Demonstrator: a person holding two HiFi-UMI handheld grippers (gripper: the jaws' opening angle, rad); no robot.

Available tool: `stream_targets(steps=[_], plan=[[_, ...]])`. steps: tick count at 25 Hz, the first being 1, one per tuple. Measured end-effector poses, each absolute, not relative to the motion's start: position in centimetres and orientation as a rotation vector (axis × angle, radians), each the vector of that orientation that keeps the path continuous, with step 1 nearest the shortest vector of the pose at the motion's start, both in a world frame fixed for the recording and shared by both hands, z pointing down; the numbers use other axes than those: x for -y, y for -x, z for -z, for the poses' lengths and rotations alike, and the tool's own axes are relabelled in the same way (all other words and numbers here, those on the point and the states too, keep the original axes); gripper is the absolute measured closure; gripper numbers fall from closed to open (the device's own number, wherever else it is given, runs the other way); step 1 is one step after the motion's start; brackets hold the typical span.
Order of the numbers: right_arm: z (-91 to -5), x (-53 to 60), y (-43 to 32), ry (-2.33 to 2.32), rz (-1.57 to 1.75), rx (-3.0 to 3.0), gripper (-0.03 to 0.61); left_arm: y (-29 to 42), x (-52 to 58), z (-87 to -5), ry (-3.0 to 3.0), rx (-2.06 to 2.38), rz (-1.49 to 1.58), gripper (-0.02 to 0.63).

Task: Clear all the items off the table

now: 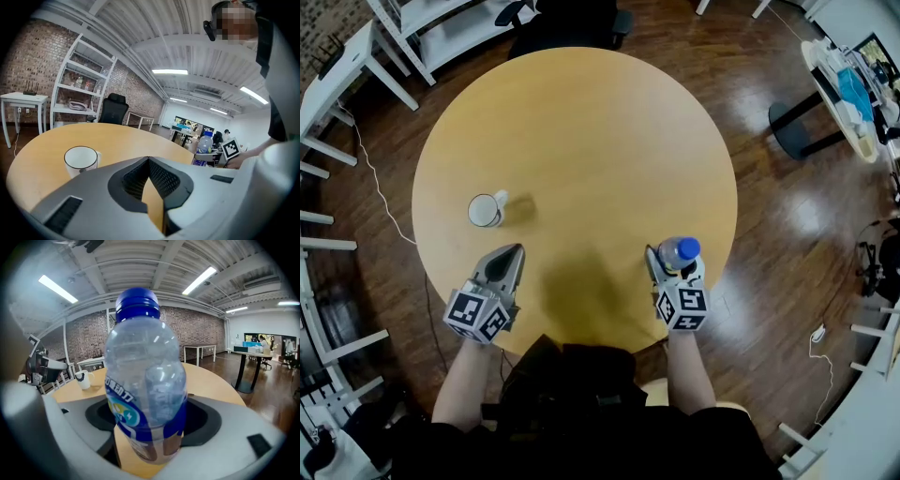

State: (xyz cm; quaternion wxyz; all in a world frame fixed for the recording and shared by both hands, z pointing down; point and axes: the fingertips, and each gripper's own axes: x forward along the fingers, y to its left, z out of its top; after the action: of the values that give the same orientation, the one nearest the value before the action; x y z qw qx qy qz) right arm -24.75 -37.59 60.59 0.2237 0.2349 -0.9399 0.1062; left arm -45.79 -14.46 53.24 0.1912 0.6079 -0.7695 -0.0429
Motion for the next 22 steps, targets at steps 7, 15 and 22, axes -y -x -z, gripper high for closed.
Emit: stream_targets(steps=[7,15,22], plan=[[-60.6,40.1,27.4,-0.620,-0.250,2.652,0.201,45.9,16.1,-54.0,-1.699,2.138,0.089,0.612],[-61.4,41.3,28.9,-0.644,-0.244,2.666,0.201,45.6,16.1,-54.1,-1.681,2.135,0.091,0.612],[-61.6,41.2,28.9,-0.690,-0.281,2.714,0.201,45.5,14.3,-54.9,-1.657,2.127,0.083,0.612]])
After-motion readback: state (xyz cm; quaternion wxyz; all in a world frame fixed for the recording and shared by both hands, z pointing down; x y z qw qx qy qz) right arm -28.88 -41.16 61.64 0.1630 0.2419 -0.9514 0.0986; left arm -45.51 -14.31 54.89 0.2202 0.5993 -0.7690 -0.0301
